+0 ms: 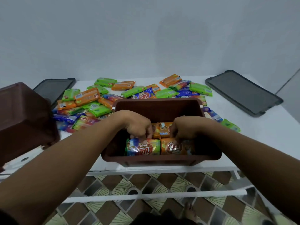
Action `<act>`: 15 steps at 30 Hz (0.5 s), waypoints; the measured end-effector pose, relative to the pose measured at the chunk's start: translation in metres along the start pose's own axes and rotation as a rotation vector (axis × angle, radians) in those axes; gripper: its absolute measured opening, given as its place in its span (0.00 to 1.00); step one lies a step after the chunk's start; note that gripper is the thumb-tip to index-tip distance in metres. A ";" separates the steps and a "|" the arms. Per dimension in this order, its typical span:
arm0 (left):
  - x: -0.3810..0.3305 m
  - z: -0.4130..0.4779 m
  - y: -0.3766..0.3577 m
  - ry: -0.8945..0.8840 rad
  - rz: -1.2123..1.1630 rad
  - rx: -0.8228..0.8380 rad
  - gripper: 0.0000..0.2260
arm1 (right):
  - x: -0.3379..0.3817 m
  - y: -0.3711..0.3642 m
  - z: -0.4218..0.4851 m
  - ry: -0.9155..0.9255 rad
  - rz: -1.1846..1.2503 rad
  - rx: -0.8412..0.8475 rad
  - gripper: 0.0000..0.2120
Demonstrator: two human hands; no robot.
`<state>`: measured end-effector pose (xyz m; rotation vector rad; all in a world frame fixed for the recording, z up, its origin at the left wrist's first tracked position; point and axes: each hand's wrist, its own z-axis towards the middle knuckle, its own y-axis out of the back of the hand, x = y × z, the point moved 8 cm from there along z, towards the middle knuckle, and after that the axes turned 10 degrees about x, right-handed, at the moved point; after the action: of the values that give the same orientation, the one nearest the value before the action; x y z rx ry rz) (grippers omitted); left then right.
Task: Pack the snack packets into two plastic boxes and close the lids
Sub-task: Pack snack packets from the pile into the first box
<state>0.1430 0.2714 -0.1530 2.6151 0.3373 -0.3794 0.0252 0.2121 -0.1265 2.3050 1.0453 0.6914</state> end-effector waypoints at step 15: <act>0.004 0.008 0.000 0.063 -0.057 -0.127 0.10 | -0.002 -0.011 0.018 0.041 0.042 0.019 0.09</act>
<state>0.1455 0.2681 -0.1607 2.5010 0.4439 -0.2856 0.0300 0.2127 -0.1471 2.3443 1.0289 0.7510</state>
